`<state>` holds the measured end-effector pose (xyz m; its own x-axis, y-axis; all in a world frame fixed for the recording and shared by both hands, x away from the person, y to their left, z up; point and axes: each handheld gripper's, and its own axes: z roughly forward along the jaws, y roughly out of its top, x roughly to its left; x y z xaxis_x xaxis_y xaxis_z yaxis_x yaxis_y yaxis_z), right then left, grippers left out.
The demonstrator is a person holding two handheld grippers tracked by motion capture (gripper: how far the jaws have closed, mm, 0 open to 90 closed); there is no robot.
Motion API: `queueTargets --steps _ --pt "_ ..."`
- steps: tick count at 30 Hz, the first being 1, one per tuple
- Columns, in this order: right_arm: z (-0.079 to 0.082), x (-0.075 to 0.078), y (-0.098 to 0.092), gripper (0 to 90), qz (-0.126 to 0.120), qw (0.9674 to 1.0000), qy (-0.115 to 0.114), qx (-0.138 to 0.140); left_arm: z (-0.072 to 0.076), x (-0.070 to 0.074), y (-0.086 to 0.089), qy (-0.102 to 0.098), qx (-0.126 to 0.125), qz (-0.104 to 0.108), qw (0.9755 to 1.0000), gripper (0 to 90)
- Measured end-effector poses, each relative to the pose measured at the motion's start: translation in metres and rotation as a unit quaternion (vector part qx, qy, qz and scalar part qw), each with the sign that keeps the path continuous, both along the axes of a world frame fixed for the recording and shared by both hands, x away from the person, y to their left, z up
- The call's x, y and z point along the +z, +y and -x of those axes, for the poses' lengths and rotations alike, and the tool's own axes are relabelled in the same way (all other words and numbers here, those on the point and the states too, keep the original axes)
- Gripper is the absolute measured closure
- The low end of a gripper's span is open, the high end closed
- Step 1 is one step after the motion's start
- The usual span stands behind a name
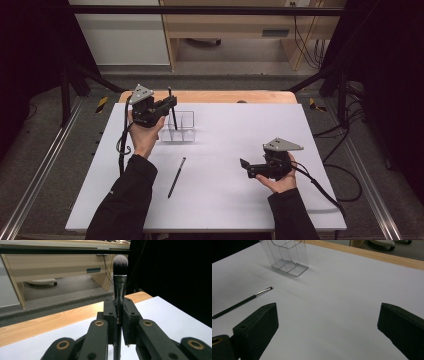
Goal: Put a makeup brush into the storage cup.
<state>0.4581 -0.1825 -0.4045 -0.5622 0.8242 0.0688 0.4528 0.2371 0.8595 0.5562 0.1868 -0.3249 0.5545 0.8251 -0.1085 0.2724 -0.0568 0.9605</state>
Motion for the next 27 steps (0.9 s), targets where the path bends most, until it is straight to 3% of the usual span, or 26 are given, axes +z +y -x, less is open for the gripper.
queueTargets --steps 27 --pt "-0.001 -0.002 0.001 4.0 0.003 1.0 0.004 0.0 -0.025 -0.001 0.008 -0.008 0.029 -0.01 0.9995 82.6"
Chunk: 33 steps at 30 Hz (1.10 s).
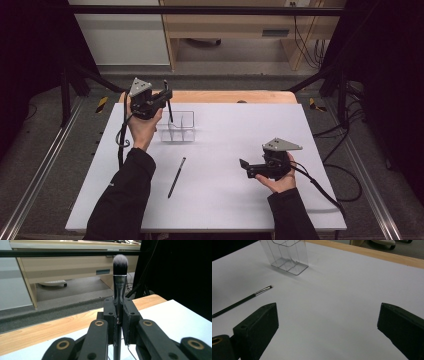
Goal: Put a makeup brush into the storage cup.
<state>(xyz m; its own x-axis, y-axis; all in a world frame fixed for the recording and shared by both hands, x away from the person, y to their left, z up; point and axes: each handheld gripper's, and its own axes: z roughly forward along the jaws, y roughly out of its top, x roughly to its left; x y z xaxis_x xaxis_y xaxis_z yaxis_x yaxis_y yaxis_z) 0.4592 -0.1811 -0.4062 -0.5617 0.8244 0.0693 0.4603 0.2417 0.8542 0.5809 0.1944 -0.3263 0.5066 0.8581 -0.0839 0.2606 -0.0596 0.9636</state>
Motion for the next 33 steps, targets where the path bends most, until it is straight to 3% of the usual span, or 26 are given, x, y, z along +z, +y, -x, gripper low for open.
queueTargets --steps 10,18,33 --pt "0.0 0.0 0.0 3.9 -0.002 1.0 -0.002 0.001 -0.005 -0.002 -0.004 -0.005 0.0 -0.002 1.0 82.6" --pt "0.0 0.0 0.0 3.9 0.0 1.0 0.0 0.003 -0.011 -0.009 -0.008 -0.005 0.013 -0.018 0.9997 82.7" --pt "0.001 0.0 0.0 4.0 -0.002 1.0 -0.001 0.002 -0.016 -0.021 -0.009 0.007 0.016 -0.022 0.9996 82.7"
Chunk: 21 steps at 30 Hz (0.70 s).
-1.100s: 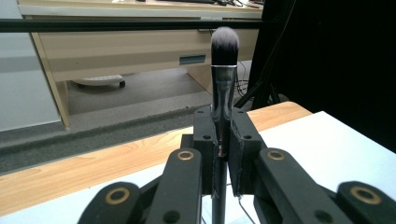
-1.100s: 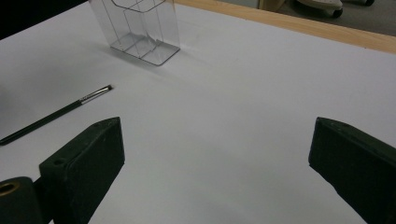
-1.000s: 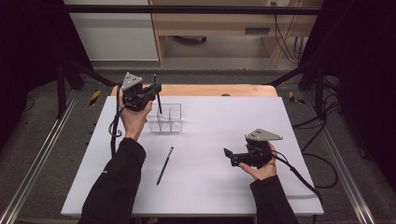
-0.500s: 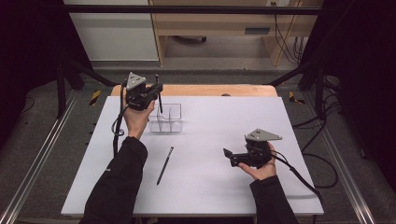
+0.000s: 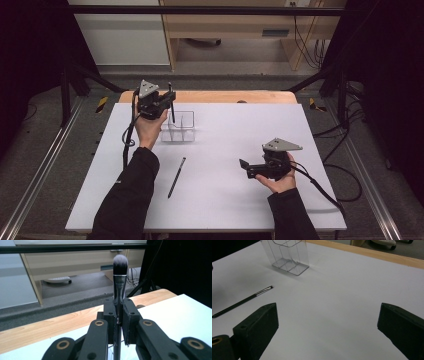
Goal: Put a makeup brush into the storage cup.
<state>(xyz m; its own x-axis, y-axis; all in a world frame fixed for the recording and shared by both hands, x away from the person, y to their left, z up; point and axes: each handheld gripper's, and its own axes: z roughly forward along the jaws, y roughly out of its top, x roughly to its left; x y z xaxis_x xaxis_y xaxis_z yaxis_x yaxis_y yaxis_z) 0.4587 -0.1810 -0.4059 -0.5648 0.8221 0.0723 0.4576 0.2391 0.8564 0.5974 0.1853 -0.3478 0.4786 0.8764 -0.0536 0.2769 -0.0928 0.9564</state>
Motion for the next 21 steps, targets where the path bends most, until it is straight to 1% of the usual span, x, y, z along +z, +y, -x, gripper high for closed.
queueTargets --steps 10,15,21 --pt "0.0 -0.001 0.001 4.0 0.002 1.0 0.001 0.001 0.0 -0.009 0.002 0.008 0.0 -0.001 1.0 82.7" --pt "0.0 -0.001 0.001 4.0 0.003 1.0 0.001 0.001 0.001 -0.014 0.004 0.01 0.001 0.003 0.9999 82.7" --pt "-0.001 -0.002 0.001 4.0 0.004 1.0 0.001 0.001 0.001 -0.021 0.005 0.016 0.002 0.001 0.9999 82.7"
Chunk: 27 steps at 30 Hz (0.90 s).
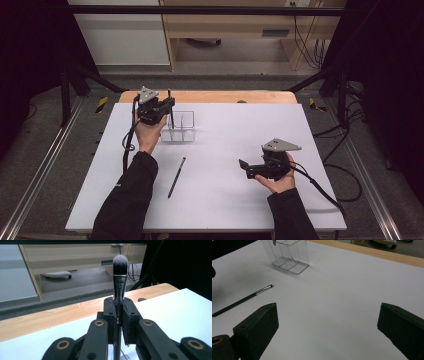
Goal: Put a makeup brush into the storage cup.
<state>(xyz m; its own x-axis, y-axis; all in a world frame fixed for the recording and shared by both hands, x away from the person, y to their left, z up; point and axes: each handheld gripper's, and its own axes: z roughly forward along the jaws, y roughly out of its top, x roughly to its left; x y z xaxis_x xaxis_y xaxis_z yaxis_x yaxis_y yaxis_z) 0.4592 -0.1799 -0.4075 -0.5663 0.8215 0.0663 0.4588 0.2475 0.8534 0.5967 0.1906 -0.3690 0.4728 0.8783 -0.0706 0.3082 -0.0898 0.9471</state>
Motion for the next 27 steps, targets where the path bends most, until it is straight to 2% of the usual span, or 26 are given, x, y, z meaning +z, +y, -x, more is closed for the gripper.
queueTargets --steps 14,27 --pt "0.0 0.0 0.0 4.1 0.001 1.0 0.001 0.0 0.0 -0.015 0.0 0.01 -0.002 0.002 0.9999 82.7" --pt "0.0 -0.001 0.001 4.1 0.001 1.0 0.003 -0.001 0.001 -0.031 -0.004 0.022 -0.007 -0.011 0.9997 82.7"
